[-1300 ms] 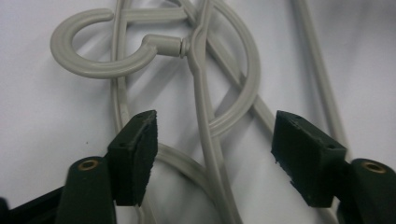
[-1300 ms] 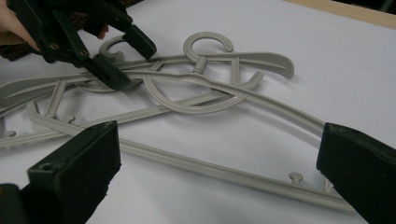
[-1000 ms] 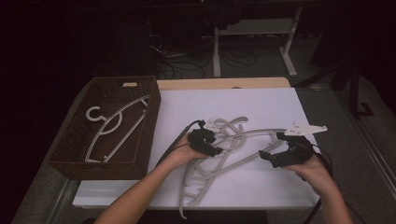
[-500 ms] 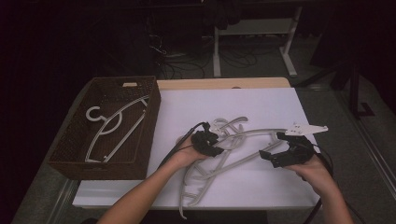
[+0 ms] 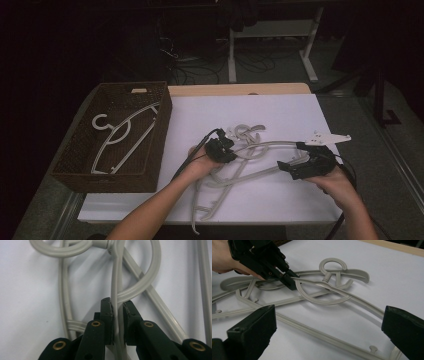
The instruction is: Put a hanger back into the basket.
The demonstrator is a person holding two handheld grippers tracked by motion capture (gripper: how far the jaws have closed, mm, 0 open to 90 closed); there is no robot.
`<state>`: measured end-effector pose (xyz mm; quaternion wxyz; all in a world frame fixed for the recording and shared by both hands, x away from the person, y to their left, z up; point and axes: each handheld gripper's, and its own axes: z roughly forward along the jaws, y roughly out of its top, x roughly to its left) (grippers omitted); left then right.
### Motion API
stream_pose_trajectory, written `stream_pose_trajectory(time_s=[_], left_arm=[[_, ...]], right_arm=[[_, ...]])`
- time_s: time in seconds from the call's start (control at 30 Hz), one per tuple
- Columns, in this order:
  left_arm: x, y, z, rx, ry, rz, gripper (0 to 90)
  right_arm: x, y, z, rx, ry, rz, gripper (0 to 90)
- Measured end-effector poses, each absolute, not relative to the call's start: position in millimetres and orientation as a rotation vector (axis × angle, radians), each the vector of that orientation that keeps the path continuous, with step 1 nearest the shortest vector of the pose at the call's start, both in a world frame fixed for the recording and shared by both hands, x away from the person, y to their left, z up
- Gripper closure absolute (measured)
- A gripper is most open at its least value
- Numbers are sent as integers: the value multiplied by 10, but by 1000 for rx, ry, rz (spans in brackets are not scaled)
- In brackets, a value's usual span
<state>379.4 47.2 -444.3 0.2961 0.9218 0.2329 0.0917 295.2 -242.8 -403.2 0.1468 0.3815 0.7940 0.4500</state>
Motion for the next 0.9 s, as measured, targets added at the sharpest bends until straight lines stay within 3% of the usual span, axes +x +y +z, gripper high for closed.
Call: stream_pose_trajectory(time_s=[0.47,0.9], left_arm=[[3867,691,-3907,2330,707,305,817],[3916,1403,-2984,2224,790,432,817]], right_arm=[[2920,-2436,-3983,1085,2274,1315,0],[2929,-2451,-4000,1096,2274,1314,0]])
